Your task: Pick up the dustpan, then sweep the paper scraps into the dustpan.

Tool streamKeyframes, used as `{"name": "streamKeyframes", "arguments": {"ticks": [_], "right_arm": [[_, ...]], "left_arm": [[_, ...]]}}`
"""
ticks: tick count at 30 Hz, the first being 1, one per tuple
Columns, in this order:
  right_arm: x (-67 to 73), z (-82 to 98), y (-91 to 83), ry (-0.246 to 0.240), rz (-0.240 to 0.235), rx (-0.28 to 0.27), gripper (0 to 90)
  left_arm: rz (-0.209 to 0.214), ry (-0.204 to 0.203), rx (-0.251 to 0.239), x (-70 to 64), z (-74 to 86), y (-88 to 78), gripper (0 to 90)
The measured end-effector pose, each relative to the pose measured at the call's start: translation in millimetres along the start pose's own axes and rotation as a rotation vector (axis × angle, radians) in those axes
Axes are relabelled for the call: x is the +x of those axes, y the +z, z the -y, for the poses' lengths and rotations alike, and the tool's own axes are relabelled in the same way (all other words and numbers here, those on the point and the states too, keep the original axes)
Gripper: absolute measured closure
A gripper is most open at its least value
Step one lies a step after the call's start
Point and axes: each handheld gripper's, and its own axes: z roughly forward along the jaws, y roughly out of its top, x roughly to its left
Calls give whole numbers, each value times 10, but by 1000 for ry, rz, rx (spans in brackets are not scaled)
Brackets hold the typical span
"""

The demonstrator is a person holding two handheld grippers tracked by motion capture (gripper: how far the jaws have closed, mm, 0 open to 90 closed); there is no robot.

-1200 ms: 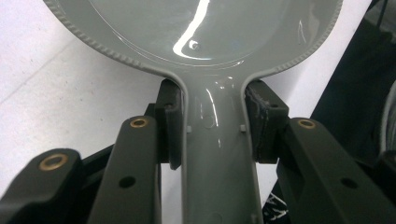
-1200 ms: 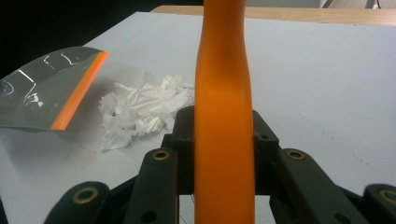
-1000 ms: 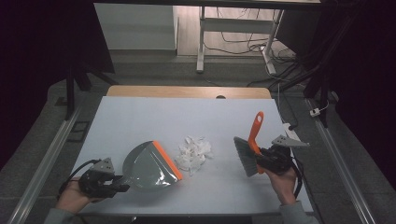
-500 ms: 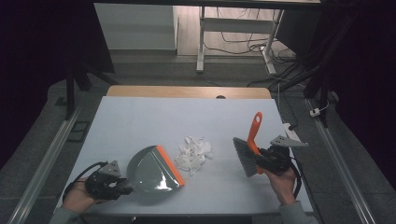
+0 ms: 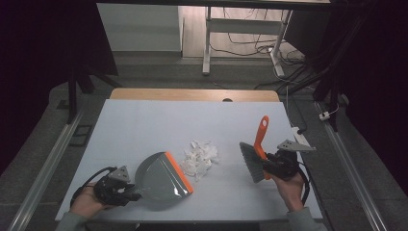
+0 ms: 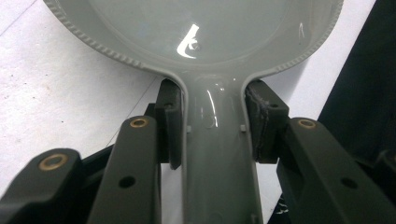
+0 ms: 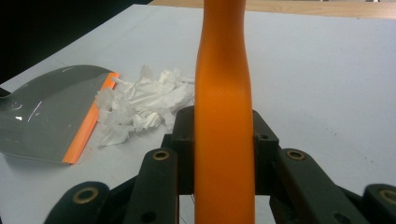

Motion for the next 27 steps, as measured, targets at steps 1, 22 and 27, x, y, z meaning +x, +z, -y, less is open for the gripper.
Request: {"name": "streamKeyframes", "arguments": {"ticks": [1, 22, 27], "right_arm": [[2, 1, 4, -1, 0, 1, 699], [67, -308, 366, -10, 18, 59, 699], [70, -397, 489, 13, 24, 65, 699]], "left_arm": [[2, -4, 1, 1, -1, 7, 614], [14, -13, 1, 12, -25, 32, 614], [13, -16, 0, -1, -29, 40, 614]]}}
